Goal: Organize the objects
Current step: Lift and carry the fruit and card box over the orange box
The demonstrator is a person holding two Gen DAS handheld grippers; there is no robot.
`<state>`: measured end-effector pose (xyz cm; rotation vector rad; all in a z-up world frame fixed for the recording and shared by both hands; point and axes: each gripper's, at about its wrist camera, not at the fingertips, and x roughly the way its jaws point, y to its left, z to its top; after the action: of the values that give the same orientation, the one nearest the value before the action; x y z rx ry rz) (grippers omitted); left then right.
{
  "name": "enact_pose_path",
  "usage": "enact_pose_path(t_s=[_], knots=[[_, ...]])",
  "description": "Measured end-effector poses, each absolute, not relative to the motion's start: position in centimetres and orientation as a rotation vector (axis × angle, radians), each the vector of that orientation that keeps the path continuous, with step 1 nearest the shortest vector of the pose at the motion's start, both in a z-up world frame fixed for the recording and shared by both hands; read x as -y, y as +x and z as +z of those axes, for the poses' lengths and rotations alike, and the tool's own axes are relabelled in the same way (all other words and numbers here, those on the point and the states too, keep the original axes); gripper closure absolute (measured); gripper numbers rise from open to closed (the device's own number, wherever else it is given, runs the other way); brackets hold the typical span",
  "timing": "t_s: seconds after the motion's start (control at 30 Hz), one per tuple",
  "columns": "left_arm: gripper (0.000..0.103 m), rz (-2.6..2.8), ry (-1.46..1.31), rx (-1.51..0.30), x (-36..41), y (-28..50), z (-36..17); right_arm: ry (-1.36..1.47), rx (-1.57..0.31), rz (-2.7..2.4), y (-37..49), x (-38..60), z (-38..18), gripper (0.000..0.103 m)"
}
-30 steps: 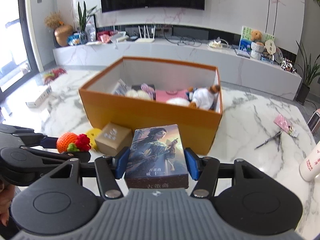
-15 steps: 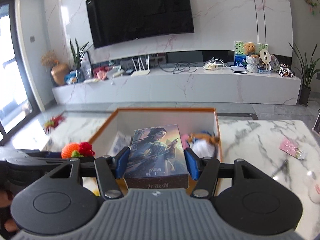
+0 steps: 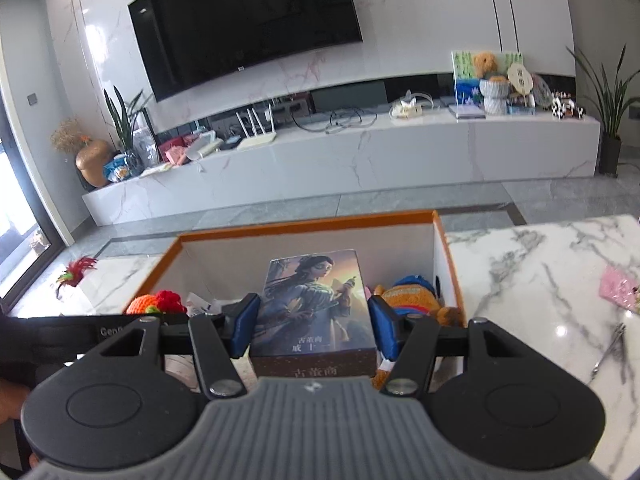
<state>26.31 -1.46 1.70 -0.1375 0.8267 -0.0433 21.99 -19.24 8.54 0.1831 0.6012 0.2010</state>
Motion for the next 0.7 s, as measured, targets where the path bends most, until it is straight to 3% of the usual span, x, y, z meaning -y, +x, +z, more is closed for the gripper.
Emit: enact_pose_path(t_s=[0.7], knots=[[0.046,-0.053,-0.035,-0.865,4.4,29.3,-0.1,0.123,-0.698,0.195,25.6,17.6,4.9,0.042]])
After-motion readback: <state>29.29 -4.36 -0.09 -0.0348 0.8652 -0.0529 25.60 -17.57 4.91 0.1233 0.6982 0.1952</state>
